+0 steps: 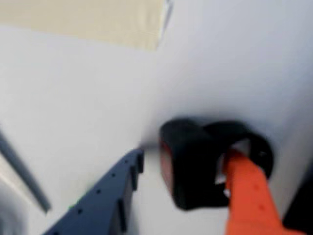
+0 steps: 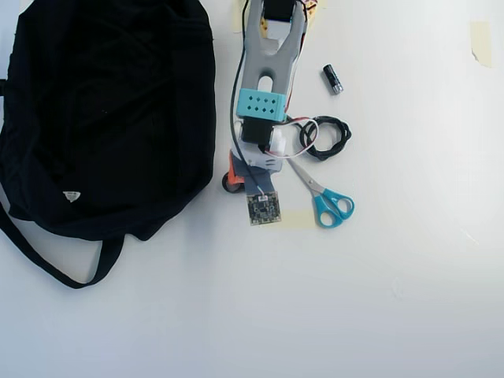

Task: Put the bike light into the black bag

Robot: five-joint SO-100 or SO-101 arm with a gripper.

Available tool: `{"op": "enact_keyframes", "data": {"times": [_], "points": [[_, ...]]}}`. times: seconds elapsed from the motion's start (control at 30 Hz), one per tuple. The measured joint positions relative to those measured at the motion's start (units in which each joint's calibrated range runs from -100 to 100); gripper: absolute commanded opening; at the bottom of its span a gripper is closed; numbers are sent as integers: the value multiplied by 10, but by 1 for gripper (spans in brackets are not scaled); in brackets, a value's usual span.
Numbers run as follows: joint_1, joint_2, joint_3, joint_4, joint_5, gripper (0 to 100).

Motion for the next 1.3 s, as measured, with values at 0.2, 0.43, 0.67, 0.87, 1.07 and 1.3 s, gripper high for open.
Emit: {"op": "enact_keyframes", "data": {"times": [0.2,0.43,0.67,0.87,1.07,1.3], "points": [[0,7,-4,-22,-4,9],[0,7,-5,-22,-14,2],[0,7,-5,-22,-30,2],[0,10,-53,6,-44,2],[0,10,-203,149,-44,2],[-6,9,-358,283,-44,2]]}}
